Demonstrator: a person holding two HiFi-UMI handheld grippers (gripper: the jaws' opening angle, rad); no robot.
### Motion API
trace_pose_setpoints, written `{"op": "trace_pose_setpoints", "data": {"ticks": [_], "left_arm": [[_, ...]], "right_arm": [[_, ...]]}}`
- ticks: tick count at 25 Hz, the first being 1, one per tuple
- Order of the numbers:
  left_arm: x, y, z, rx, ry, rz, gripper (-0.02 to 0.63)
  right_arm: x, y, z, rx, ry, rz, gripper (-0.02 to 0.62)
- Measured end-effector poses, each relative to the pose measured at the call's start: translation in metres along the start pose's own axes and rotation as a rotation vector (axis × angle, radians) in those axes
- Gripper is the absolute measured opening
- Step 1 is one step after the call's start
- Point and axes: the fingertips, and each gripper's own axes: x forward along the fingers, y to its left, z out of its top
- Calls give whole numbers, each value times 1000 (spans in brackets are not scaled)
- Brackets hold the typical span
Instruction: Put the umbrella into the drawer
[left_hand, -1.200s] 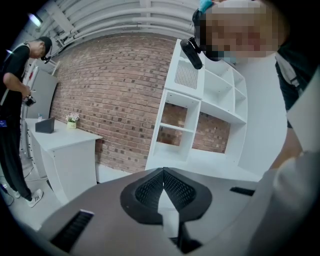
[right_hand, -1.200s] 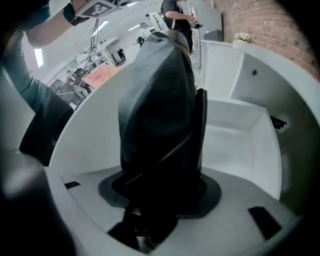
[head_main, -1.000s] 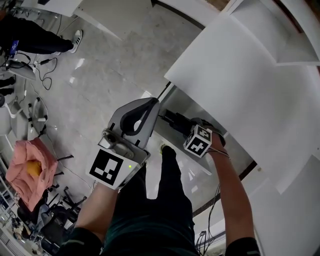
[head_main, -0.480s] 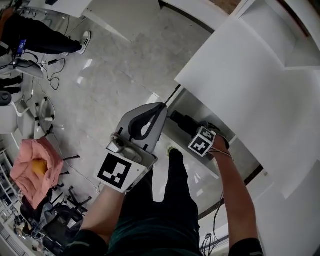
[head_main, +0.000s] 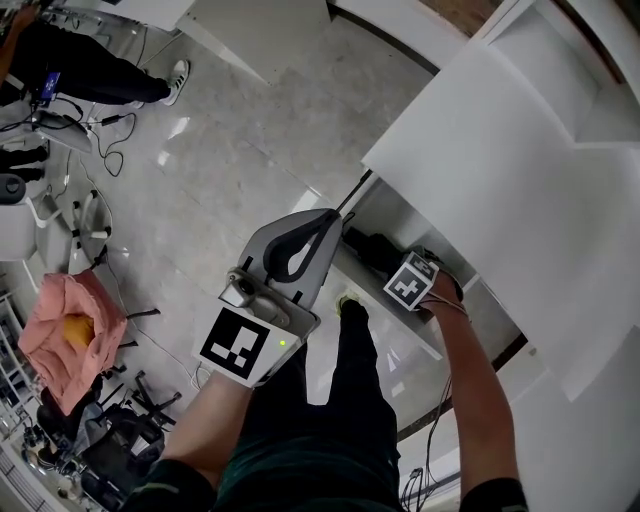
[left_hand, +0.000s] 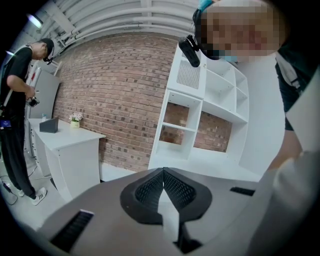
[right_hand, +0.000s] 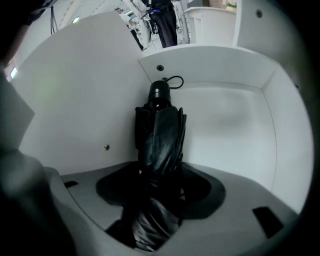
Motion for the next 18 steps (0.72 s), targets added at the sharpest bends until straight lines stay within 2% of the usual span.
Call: {"op": "trace_pose_setpoints", "data": {"ticks": [5,9,10,14,18], "left_arm": [[-6,-7,4,-3,0,-26,6],[-10,-18,4,5,5,-65,6],[-11,-21,4,5,9,-73,6],[-11,-34,4,-3,14,-100,7],[-16,-42,10,-1,10,-118,6]], "right_arm": [[-18,4,6,28,-42,-22,227],[-40,3,10,63,-88,-85,167],[-47,3,12,78,-105,-107,135],[-80,-1,15,166,-206,-202,40],[-122,3,19,276,-322,-249,18]]}}
